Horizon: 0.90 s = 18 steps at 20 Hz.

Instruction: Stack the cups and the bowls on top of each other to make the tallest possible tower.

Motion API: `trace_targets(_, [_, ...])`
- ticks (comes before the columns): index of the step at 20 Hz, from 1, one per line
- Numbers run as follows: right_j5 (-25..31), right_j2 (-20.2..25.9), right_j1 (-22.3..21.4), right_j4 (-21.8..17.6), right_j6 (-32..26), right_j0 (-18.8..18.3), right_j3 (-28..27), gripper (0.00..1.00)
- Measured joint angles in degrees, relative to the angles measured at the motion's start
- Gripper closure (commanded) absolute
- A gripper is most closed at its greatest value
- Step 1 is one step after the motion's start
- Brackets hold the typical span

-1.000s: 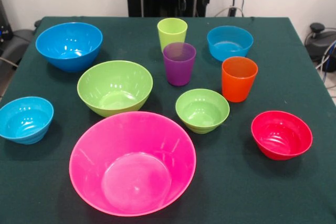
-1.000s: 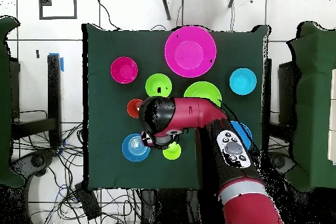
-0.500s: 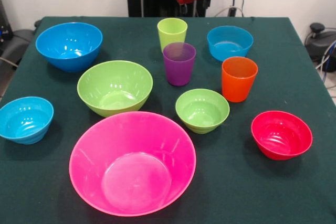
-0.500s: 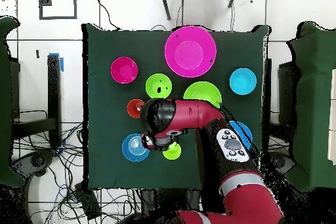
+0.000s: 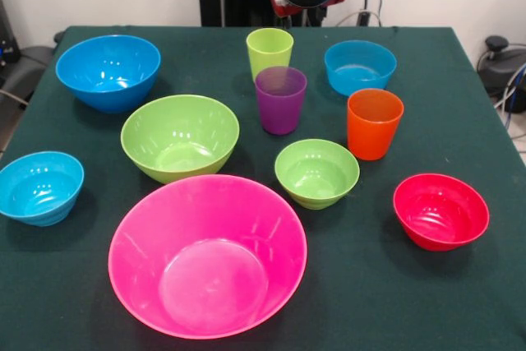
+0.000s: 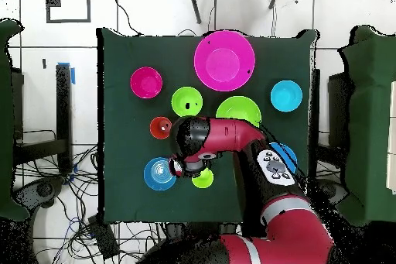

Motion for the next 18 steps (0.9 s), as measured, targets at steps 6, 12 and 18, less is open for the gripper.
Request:
trace_targets(6, [-0.01,0.05,0.62,-0.01,0.0,-0.07,-0.93,0.0])
trace_targets(12, [0.15,0.05,0.69,-0.01,0.0,-0.07,-2.92,0.0])
trace_targets(18, [0.93,0.05,0.69,-0.02,0.0,-0.07,-4.89,0.0])
